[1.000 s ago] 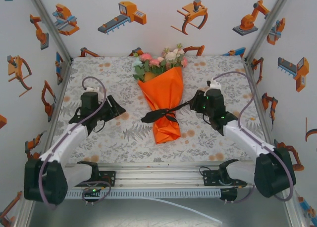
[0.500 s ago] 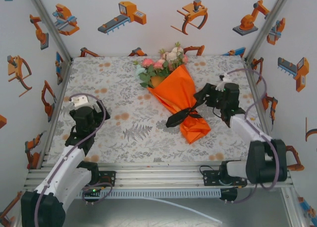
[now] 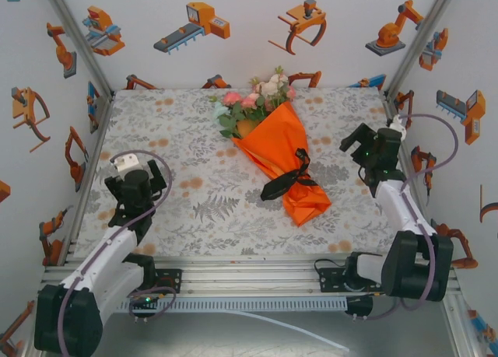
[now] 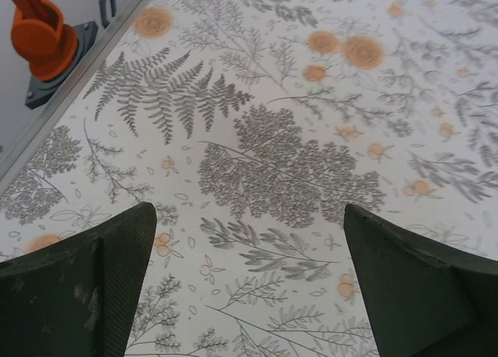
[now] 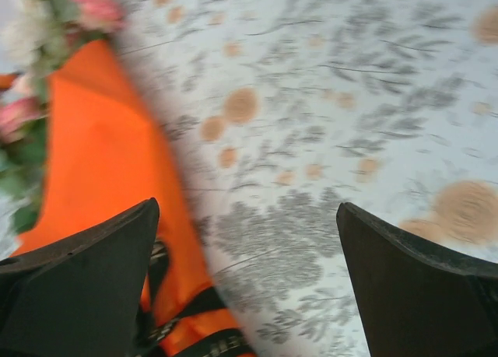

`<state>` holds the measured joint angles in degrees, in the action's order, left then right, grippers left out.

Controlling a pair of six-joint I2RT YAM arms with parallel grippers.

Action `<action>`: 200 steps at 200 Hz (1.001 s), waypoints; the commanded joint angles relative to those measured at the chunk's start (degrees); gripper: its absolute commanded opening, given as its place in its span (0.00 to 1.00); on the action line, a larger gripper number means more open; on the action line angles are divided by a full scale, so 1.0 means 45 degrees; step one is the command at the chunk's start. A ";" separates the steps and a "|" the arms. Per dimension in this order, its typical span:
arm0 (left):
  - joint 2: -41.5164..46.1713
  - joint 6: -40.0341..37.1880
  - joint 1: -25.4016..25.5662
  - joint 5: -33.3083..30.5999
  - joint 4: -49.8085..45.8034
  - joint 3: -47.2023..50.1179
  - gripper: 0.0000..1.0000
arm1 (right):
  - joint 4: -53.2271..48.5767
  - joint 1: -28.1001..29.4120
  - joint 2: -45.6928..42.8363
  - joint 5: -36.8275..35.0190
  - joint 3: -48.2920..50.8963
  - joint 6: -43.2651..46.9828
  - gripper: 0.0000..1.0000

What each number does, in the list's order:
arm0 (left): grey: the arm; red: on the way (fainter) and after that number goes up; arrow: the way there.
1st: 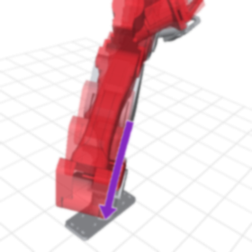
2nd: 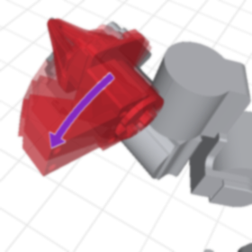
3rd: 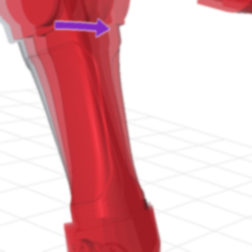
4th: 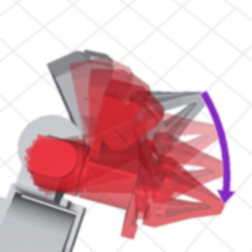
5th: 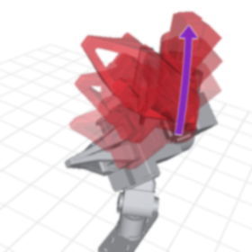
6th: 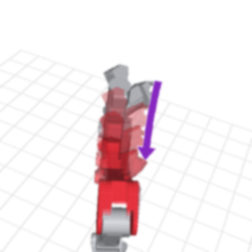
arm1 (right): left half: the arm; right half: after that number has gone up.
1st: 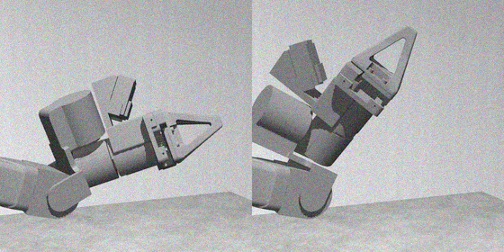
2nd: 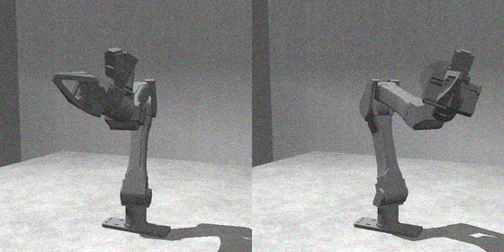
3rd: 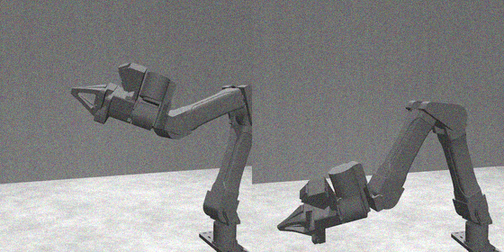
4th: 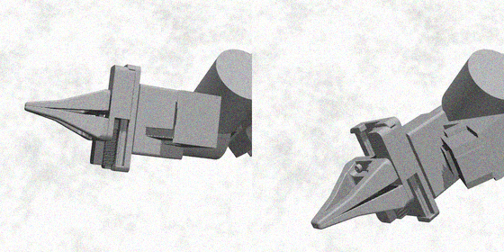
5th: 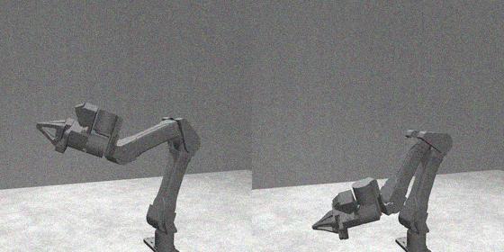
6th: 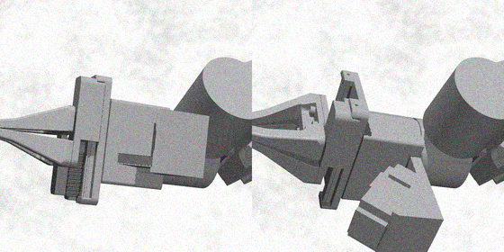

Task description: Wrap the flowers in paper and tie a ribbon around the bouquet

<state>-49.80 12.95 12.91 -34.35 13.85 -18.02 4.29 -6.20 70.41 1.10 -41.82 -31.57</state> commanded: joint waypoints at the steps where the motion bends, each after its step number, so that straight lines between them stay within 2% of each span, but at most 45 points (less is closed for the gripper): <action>1: -0.0784 -0.0850 -0.0183 0.0161 0.1712 0.0276 0.97 | -0.0251 0.0039 0.0550 -0.1850 0.0980 0.0992 0.84; 23: -0.2465 -0.1916 -0.0478 0.1879 0.3977 0.0674 0.97 | 0.0826 -0.0122 0.0856 -0.2447 0.1562 0.2848 0.85; 35: -0.3822 -0.2373 -0.0792 0.2305 0.5549 0.0711 0.97 | 0.2868 -0.0113 0.1211 -0.2479 0.2181 0.3812 0.86; 43: -0.4390 -0.2571 -0.0973 0.3053 0.5568 0.0343 0.97 | 0.4598 -0.0126 0.1876 -0.2446 0.2626 0.4202 0.86; 56: -0.5699 -0.2605 -0.1466 0.3967 0.7000 0.0022 0.97 | 0.6572 -0.0145 0.3155 -0.1738 0.2848 0.4400 0.89; 63: -0.6446 -0.2599 -0.1707 0.4224 0.7477 -0.0203 0.97 | 0.5559 -0.0028 0.3396 -0.1441 0.2213 0.4679 0.89; 76: -0.8221 -0.1880 -0.2388 0.4913 0.8050 -0.0640 0.97 | 0.5994 0.0102 0.3578 -0.0754 0.2255 0.5118 0.89; 83: -0.9095 -0.2016 -0.2522 0.5188 0.9840 -0.0556 0.97 | 0.6786 0.0102 0.3492 -0.0226 0.2718 0.5378 0.89; 89: -0.8707 -0.2027 -0.2505 0.5409 0.8901 -0.0557 0.97 | 0.7630 0.0166 0.3474 0.0193 0.3225 0.5596 0.89; 92: -0.8346 -0.1956 -0.2513 0.5499 0.7976 -0.0704 0.97 | 0.8251 0.0230 0.3584 0.0278 0.3548 0.5708 0.98; 95: -0.8152 -0.1911 -0.2526 0.5547 0.7431 -0.0844 0.97 | 0.9066 0.0316 0.3725 0.0201 0.3871 0.5791 0.99; 104: -0.8592 -0.1983 -0.2543 0.5609 0.7984 -0.0982 0.97 | 1.1288 0.0447 0.4219 -0.0200 0.4753 0.5746 0.99; 113: -0.8735 -0.2120 -0.2456 0.5509 0.8428 -0.0907 0.97 | 1.0273 0.0455 0.3921 -0.0728 0.4546 0.5537 1.00; 122: -0.8466 -0.2030 -0.2458 0.5441 0.7507 -0.1100 0.97 | 1.0650 0.0497 0.4089 -0.0608 0.4570 0.5643 0.99; 135: -0.8665 -0.2093 -0.2458 0.5464 0.8181 -0.0976 0.97 | 1.0512 0.0501 0.4037 -0.0683 0.4550 0.5667 0.99; 149: -0.8470 -0.2078 -0.2456 0.5447 0.7669 -0.1052 0.97 | 1.0595 0.0675 0.4001 -0.1313 0.4645 0.5670 0.99; 200: -0.8543 -0.2097 -0.2433 0.5428 0.7816 -0.1034 0.97 | 1.0497 0.0665 0.4023 -0.0715 0.4514 0.5834 0.99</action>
<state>-88.36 4.19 1.85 -10.66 48.25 -21.65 48.80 -3.53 88.29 -2.57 -21.34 -6.74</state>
